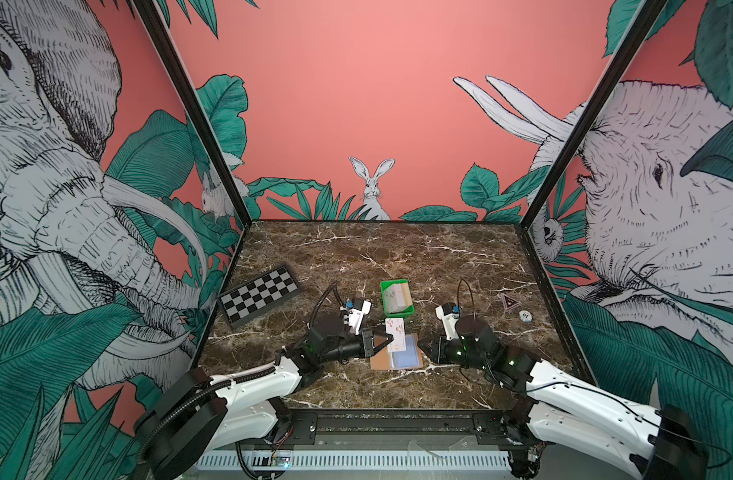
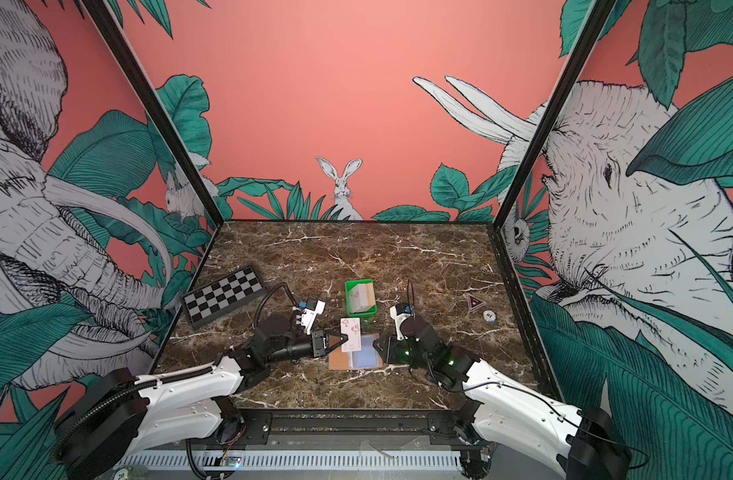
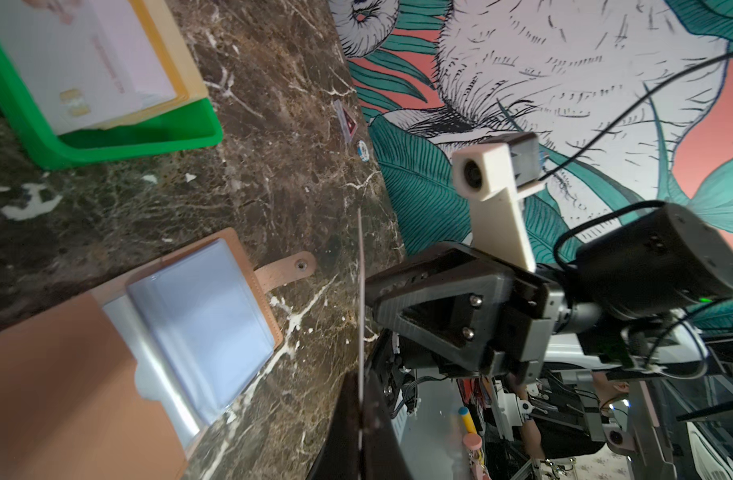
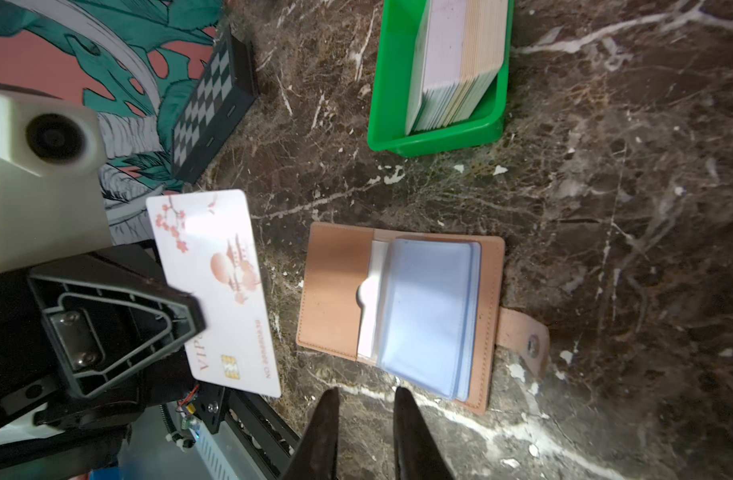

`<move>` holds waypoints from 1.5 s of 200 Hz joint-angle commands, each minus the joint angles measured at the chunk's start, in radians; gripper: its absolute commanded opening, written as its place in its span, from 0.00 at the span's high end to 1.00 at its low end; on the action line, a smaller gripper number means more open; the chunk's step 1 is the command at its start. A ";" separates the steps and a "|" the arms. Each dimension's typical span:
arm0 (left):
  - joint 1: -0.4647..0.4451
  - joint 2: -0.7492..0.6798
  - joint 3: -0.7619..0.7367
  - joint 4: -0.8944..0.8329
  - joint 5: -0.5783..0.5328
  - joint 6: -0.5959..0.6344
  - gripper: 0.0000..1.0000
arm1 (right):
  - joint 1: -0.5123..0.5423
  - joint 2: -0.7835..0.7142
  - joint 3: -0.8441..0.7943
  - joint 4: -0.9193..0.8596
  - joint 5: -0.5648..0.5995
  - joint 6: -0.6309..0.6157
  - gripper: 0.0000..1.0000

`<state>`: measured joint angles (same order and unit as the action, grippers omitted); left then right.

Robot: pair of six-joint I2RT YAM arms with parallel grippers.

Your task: Put the credit cards into the card holder

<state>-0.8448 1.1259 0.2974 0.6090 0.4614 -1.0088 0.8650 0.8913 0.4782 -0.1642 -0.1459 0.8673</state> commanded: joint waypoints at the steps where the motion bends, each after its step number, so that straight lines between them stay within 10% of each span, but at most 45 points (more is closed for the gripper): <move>1: -0.028 0.006 -0.015 -0.017 -0.072 0.010 1.00 | 0.033 0.019 0.023 -0.078 0.101 -0.028 0.76; 300: -0.100 0.116 -0.040 -0.080 -0.302 -0.064 1.00 | 0.088 0.410 0.060 -0.062 0.147 -0.004 0.85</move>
<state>-0.9413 1.2633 0.2680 0.5522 0.1848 -1.0508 0.9485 1.2873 0.5377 -0.2440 -0.0074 0.8562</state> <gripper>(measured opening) 0.047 0.160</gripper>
